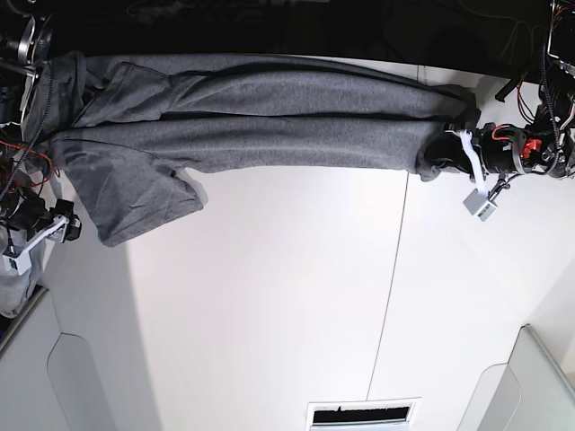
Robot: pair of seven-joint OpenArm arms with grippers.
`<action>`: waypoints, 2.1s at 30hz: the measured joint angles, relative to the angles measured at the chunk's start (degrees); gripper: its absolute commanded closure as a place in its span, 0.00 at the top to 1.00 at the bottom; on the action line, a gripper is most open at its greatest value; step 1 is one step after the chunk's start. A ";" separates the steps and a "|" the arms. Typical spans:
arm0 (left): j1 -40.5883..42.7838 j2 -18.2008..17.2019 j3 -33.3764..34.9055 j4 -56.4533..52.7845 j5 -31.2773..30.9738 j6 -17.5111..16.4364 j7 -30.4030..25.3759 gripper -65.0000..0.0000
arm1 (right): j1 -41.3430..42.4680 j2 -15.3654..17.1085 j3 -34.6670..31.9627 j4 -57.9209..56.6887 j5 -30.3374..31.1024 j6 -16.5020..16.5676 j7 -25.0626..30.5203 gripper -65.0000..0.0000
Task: Layout the t-shirt on the table in an organized manner, then fold the t-shirt properly
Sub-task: 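Fold the grasped edge over onto the folded half with both grippers, then hold the folded strip ends with both grippers and straighten it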
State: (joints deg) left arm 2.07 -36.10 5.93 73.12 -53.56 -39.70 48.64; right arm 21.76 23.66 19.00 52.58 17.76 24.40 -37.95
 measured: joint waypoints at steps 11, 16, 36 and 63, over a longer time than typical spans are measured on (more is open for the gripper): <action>-0.02 0.04 -0.02 0.00 -0.07 0.00 -0.61 0.00 | 0.17 -1.31 0.22 -7.32 2.43 5.90 1.29 0.58; -0.02 0.04 -0.02 0.00 -0.07 0.00 -0.68 0.00 | 0.48 -4.57 0.09 -7.32 8.72 7.78 -1.68 0.51; 0.02 0.04 -0.09 0.00 2.47 0.00 -1.51 0.00 | -12.39 -3.17 0.17 25.94 30.75 8.85 -27.06 0.00; 0.00 0.04 -0.11 0.00 -0.02 0.02 -1.46 0.37 | -39.28 -0.83 0.13 47.43 21.66 8.59 -19.74 0.49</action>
State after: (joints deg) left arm 2.07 -36.05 5.82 73.12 -53.58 -39.68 47.18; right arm -17.52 22.83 19.14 100.01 39.42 32.99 -57.69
